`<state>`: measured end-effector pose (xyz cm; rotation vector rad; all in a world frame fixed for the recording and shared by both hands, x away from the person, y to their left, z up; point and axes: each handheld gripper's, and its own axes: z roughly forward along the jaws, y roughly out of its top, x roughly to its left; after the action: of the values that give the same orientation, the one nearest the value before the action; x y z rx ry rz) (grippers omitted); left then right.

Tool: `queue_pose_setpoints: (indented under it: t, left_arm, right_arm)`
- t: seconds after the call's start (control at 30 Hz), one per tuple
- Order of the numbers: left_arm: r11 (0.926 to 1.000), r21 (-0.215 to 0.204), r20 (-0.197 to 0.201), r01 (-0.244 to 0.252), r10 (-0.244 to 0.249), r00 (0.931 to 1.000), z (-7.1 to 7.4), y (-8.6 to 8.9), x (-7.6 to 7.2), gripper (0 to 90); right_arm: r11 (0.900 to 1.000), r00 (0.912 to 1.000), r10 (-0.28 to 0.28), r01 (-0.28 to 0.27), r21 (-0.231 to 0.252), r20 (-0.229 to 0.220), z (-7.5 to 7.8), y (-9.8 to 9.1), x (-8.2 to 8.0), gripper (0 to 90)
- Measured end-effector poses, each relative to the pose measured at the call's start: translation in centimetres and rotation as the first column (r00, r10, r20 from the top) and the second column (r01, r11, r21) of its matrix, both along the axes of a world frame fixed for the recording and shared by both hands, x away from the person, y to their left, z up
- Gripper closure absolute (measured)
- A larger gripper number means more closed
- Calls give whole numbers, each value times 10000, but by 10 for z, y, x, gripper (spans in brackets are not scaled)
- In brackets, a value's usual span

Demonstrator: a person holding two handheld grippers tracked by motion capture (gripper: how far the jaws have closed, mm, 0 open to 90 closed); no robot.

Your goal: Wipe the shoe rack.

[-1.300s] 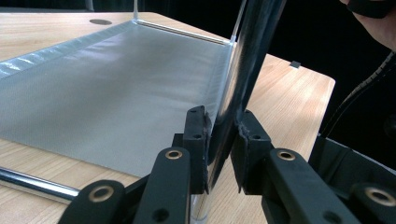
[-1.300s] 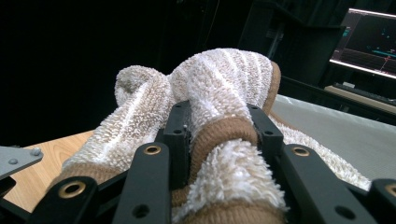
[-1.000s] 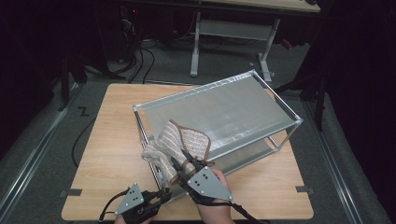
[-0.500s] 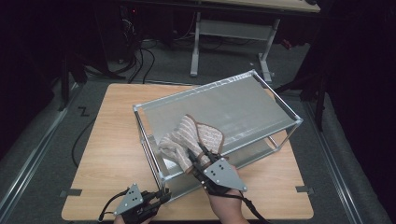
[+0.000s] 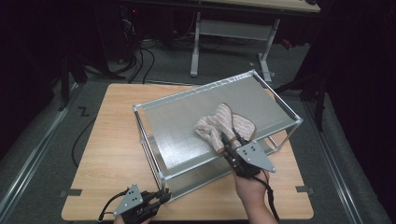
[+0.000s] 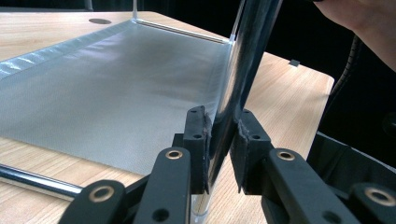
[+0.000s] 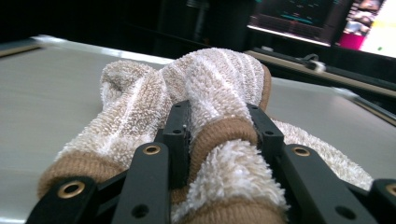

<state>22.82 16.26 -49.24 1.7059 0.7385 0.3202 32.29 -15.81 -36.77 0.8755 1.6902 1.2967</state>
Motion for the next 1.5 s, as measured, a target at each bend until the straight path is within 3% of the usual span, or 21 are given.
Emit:
queue_pose_setpoints:
  t: [0.27,0.53,0.8,0.93,0.97,1.0,1.1,1.13,1.17,1.43,1.5]
  left_arm:
    - [10000,37,37,19,-20,10000,0,0,0,767]
    - [10000,49,49,-39,39,10000,1,1,0,768]
    - [9996,38,-11,-289,289,9996,1,4,2,770]
    - [9988,-79,-98,-473,472,9988,1,10,4,768]
    - [9929,-870,-365,-809,780,9963,1,5,3,768]
    - [9925,-883,-388,-847,815,9959,1,6,3,767]
    - [9898,-994,-509,-1016,969,9940,3,10,6,768]
    - [9969,-133,-247,-780,777,9967,4,20,11,767]
    - [9960,-79,-275,-890,888,9957,6,24,14,765]
    - [9800,247,-474,-1976,1986,9789,9,49,31,768]
    - [9753,30,-623,-2208,2205,9734,8,53,34,767]
  right_arm:
    - [9955,9954,-939,940,86,-190,1,-38,23,663]
    - [9795,9793,-2012,2012,11,-220,2,-74,42,663]
    - [9504,9497,-3109,3109,-57,-368,6,-113,63,664]
    - [9309,9297,-3648,3653,15,-498,8,-131,70,665]
    - [9279,9267,-3721,3728,35,-526,8,-135,72,666]
    - [9254,9241,-3781,3790,63,-546,8,-138,72,666]
    - [9268,9257,-3745,3755,100,-522,8,-138,73,677]
    - [9273,9265,-3735,3742,71,-460,7,-137,72,683]
    - [9285,9278,-3706,3713,92,-427,7,-135,72,686]
    - [9416,9423,-3330,3343,415,-348,3,-114,67,698]
    - [9447,9455,-3245,3254,411,-285,2,-111,66,699]
